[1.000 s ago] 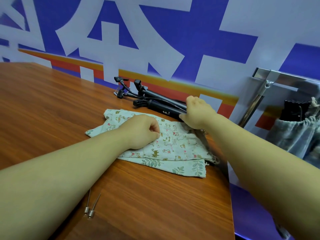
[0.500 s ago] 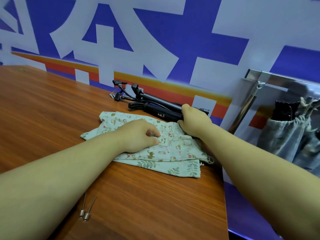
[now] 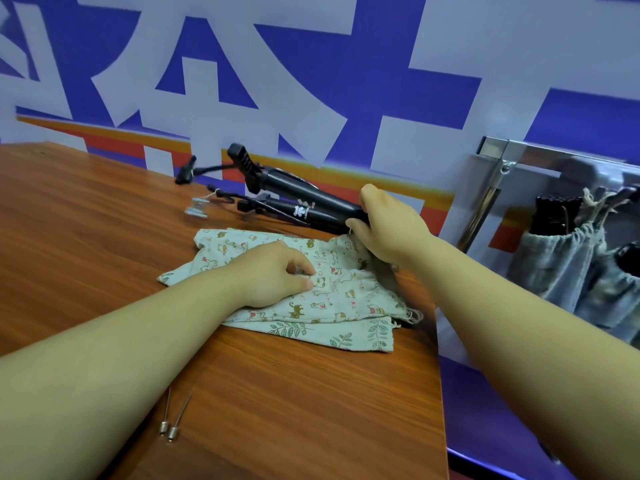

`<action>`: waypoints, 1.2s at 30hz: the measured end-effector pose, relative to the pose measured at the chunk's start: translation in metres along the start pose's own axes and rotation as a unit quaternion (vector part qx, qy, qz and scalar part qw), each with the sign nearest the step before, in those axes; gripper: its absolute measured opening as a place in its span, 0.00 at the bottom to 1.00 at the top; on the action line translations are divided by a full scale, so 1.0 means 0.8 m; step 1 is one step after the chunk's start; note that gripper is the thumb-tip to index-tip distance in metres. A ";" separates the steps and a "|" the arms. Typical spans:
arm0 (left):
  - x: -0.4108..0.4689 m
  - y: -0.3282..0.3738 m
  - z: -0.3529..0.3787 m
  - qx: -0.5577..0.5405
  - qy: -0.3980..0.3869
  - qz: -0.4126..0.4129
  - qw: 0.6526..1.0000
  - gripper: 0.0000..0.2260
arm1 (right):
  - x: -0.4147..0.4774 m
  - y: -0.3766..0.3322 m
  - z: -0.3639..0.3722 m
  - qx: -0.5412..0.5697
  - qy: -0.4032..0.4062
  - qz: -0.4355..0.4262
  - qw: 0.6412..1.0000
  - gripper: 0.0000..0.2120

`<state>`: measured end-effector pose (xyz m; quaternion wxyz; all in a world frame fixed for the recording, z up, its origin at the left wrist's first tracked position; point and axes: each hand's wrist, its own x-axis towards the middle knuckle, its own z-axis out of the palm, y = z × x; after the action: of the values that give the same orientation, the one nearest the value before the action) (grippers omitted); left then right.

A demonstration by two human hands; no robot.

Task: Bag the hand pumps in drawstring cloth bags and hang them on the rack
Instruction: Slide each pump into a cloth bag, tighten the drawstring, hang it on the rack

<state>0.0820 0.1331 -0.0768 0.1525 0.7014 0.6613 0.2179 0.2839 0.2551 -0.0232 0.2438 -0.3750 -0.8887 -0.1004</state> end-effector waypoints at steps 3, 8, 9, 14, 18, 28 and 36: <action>0.000 -0.002 0.001 -0.007 0.004 0.003 1.000 0.15 | -0.006 -0.006 -0.010 0.046 0.042 0.018 0.998 0.13; 0.001 -0.002 -0.001 0.002 -0.016 0.003 1.000 0.15 | -0.023 -0.009 -0.025 0.112 0.085 0.067 0.988 0.11; 0.001 0.002 -0.002 0.006 -0.029 0.000 1.000 0.16 | -0.031 -0.008 -0.026 0.126 0.081 0.079 0.986 0.11; -0.004 0.036 -0.027 0.096 -0.149 -0.052 0.983 0.23 | -0.078 -0.005 -0.032 0.179 0.049 0.152 0.971 0.13; -0.008 0.092 -0.042 0.109 -0.115 -0.049 0.986 0.19 | -0.112 -0.002 -0.053 0.242 0.072 0.186 0.949 0.14; 0.034 0.154 0.026 0.056 -0.074 -0.049 0.994 0.17 | -0.172 0.026 -0.082 0.362 0.093 0.246 0.894 0.16; 0.035 0.153 0.029 -0.024 0.098 -0.148 0.984 0.13 | -0.191 0.041 -0.084 0.428 0.081 0.246 0.866 0.15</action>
<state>0.2004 0.1530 -0.0323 0.1344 0.5671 0.7641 0.2766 0.4231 0.1593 -0.0437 0.4682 -0.4308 -0.7007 0.3226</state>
